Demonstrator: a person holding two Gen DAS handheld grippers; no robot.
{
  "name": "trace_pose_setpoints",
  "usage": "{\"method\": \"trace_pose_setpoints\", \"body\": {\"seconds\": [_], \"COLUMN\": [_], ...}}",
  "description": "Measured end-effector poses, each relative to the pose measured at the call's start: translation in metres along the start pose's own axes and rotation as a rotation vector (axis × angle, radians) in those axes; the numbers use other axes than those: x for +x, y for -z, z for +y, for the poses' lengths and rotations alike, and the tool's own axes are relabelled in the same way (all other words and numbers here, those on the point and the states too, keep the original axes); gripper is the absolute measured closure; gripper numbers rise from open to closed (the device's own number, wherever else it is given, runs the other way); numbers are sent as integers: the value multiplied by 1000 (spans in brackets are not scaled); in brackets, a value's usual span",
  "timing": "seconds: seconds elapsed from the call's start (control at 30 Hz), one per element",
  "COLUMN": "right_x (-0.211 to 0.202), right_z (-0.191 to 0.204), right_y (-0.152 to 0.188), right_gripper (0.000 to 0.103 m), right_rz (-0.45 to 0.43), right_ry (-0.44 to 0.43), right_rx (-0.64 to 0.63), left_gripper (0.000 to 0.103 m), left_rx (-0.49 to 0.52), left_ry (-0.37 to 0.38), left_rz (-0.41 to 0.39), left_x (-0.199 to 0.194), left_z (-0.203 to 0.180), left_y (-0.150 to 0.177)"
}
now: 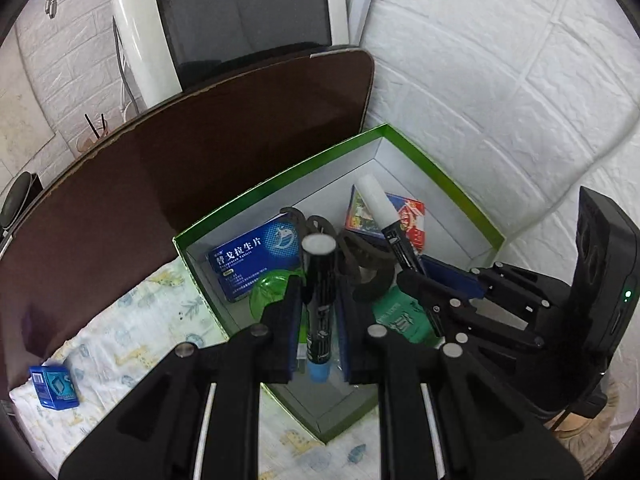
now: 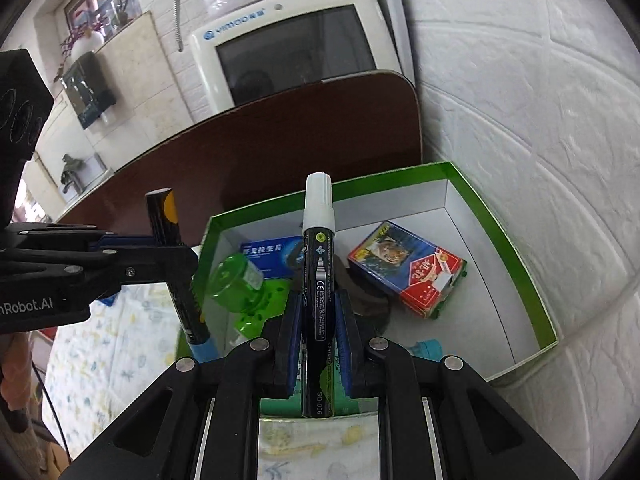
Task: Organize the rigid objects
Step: 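Carry the marker with the right tool into the storage box, then open the right tool to release the marker and withdraw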
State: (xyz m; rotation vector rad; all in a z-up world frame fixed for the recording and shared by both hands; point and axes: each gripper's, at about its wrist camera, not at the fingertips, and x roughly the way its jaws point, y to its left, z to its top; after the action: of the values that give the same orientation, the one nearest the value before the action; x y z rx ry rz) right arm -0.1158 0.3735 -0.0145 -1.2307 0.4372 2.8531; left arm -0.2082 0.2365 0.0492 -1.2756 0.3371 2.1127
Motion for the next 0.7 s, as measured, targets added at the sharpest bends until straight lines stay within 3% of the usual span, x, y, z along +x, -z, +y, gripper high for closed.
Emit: {"method": "trace_pose_setpoints", "body": {"seconds": [0.13, 0.3, 0.37, 0.57, 0.7], "right_x": [19, 6, -4, -32, -13], "right_z": [-15, -24, -19, 39, 111], "right_y": [4, 5, 3, -7, -7], "right_gripper": [86, 86, 86, 86, 86], "right_rz": [36, -15, -44, -102, -36], "right_ry": [14, 16, 30, -83, -224], "right_rx": [44, 95, 85, -3, -116], "left_gripper": [86, 54, 50, 48, 48], "left_rx": [0, -3, -10, -154, -302], "left_ry": [38, 27, -10, -157, -292], "left_rz": [44, -53, -112, -245, -253], "left_x": [13, -16, -36, -94, -117], "left_z": [1, 13, 27, 117, 202], "left_y": [5, 14, 22, 70, 120]}}
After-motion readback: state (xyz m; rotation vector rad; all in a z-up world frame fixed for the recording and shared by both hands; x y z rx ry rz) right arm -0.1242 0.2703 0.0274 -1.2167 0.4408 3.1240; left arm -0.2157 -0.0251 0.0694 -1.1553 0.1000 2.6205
